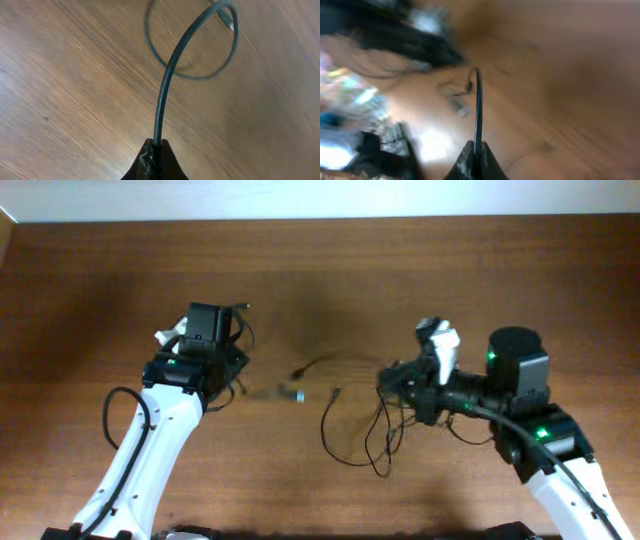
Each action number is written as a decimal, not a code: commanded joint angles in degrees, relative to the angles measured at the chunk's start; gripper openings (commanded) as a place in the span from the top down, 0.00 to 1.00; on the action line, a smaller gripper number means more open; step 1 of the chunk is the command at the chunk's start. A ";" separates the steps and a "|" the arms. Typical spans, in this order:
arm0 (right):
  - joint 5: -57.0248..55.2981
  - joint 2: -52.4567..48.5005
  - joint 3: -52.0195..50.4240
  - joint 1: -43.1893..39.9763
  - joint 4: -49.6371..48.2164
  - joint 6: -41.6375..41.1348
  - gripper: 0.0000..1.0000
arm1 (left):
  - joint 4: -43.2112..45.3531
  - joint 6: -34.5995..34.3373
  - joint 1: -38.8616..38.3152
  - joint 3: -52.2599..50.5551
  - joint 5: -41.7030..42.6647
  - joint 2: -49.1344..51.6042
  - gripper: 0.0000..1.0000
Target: Untangle cables
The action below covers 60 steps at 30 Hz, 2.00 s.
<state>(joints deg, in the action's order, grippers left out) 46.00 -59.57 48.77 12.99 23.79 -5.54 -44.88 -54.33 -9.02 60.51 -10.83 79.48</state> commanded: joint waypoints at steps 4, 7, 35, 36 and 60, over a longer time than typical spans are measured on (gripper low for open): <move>-29.90 -11.32 0.02 -1.73 11.58 -8.52 0.96 | 4.22 -6.10 6.05 -0.81 -12.59 -0.68 0.95; -26.43 -22.93 0.02 -1.70 11.56 -8.48 0.96 | 13.86 -6.08 6.25 -0.81 -16.79 -0.33 0.91; -26.08 -32.44 -0.02 -1.73 7.45 -8.48 0.90 | 37.81 28.35 -2.75 -0.04 9.60 30.25 1.00; -26.10 -32.44 -0.02 -1.73 7.34 -8.48 0.90 | 38.66 28.72 -2.43 -0.04 9.55 31.56 1.00; -26.05 -32.44 -0.02 -1.70 8.33 -8.48 0.90 | 3.15 17.14 25.49 -0.17 19.89 4.15 0.89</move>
<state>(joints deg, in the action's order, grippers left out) 19.53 -92.01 48.73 11.38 32.10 -13.58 -42.09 -50.04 20.58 60.18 -8.08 87.31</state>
